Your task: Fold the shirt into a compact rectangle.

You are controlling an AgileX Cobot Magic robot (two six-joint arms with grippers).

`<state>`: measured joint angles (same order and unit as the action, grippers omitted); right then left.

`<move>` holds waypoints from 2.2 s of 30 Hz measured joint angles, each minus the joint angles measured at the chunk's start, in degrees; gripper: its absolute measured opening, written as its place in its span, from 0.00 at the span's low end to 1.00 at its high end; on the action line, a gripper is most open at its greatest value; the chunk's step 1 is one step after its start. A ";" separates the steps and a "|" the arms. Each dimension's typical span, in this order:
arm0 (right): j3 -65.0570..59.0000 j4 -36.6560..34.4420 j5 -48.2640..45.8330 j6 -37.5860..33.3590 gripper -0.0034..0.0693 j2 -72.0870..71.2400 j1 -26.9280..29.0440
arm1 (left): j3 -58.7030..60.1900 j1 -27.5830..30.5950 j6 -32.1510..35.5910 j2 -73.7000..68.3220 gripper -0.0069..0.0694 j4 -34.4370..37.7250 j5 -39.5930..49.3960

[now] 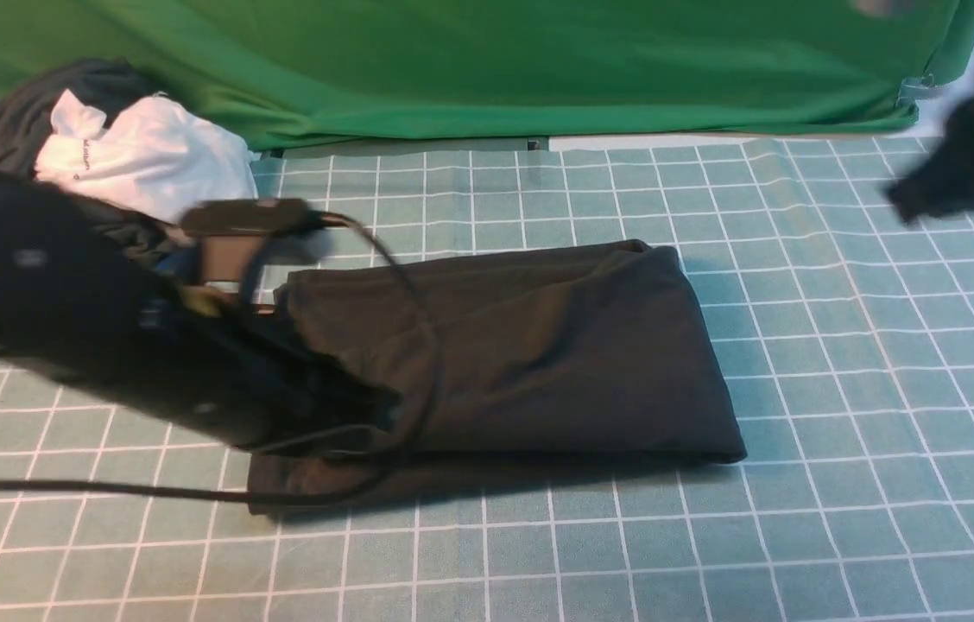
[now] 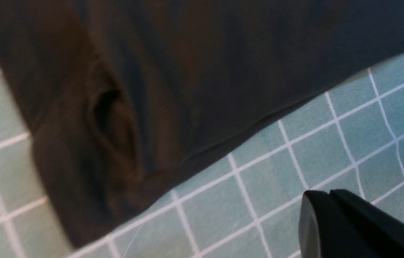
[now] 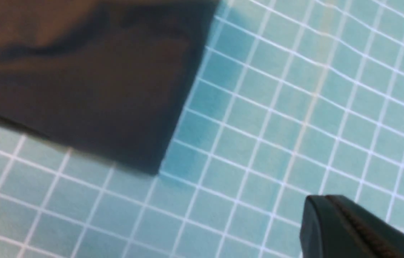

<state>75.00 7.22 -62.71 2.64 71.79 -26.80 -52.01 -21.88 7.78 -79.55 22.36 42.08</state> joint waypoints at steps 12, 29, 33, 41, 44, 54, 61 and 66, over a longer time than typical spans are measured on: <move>-16.81 0.00 1.07 2.61 0.04 -19.09 1.67 | -6.01 -1.44 -4.94 -15.82 0.11 -8.16 -5.44; -17.25 3.67 10.30 6.24 0.04 -30.71 1.67 | -3.31 -1.15 -12.34 -0.95 0.11 -17.91 -2.25; -17.85 8.40 15.12 7.58 0.04 -40.62 1.67 | -2.74 -1.04 -12.57 12.05 0.11 -18.05 -0.11; -26.25 10.46 30.43 7.65 0.04 -58.82 1.67 | 8.26 -1.04 -13.19 35.93 0.11 -18.05 -4.07; -31.55 10.68 37.51 7.65 0.04 -64.70 1.67 | 14.93 -1.04 -13.24 44.90 0.11 -18.05 -7.84; -38.32 10.27 43.41 7.80 0.22 -68.08 1.67 | 26.97 -1.04 -13.38 62.18 0.11 -18.05 -15.76; -38.38 10.27 43.67 7.82 0.28 -68.08 1.67 | 27.03 -1.04 -13.38 62.42 0.11 -17.55 -16.40; -38.38 10.27 43.67 7.82 0.30 -68.08 1.67 | 27.03 -1.04 -13.38 62.42 0.11 -16.83 -16.35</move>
<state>36.62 17.50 -19.04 10.45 3.71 -25.13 -24.98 -22.92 -5.60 -17.13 5.52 25.73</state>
